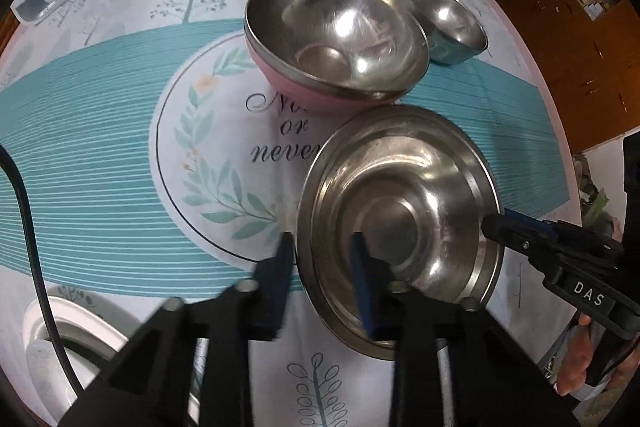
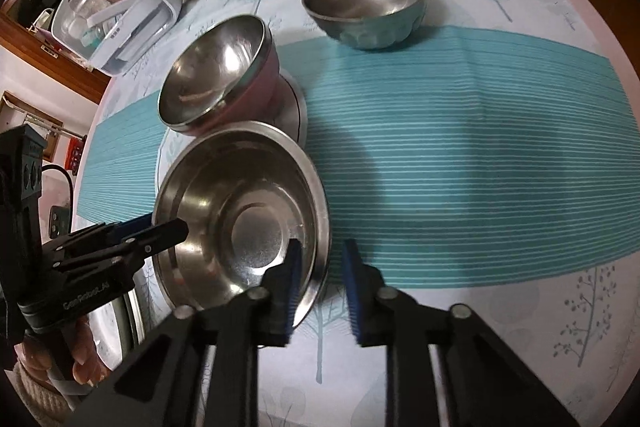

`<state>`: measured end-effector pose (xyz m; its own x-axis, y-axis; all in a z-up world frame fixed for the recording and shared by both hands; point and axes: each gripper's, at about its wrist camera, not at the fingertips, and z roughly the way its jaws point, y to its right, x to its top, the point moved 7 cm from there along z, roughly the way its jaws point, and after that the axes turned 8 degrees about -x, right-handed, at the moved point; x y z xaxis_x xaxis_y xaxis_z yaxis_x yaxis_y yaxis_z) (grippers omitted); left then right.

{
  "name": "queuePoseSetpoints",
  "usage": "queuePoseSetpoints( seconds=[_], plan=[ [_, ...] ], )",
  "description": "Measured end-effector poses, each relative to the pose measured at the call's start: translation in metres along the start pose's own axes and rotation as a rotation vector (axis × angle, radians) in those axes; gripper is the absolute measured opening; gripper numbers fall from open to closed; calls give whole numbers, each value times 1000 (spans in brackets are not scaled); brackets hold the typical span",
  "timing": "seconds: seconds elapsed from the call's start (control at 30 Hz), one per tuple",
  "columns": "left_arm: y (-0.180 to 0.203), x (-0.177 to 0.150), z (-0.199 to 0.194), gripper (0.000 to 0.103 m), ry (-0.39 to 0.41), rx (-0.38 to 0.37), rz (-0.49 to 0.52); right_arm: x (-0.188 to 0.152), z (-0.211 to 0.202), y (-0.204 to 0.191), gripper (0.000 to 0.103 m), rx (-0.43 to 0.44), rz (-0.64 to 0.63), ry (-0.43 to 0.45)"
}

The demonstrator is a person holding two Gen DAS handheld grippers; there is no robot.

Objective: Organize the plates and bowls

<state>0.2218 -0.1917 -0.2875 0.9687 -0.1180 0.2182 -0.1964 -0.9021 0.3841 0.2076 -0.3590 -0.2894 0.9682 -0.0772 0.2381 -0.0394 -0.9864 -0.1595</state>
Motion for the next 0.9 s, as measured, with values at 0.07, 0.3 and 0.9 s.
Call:
queuePoseSetpoints(
  seconds=[0.07, 0.3, 0.9],
  plan=[
    [-1, 0, 2, 14, 4, 20, 12, 0, 2, 0, 11, 5, 0, -8],
    [-1, -6, 1, 12, -2, 8, 9, -3, 1, 0, 10, -11, 8, -12],
    [18, -42, -69, 12, 71, -59, 40, -28, -56, -20, 10, -7, -33, 58]
  ],
)
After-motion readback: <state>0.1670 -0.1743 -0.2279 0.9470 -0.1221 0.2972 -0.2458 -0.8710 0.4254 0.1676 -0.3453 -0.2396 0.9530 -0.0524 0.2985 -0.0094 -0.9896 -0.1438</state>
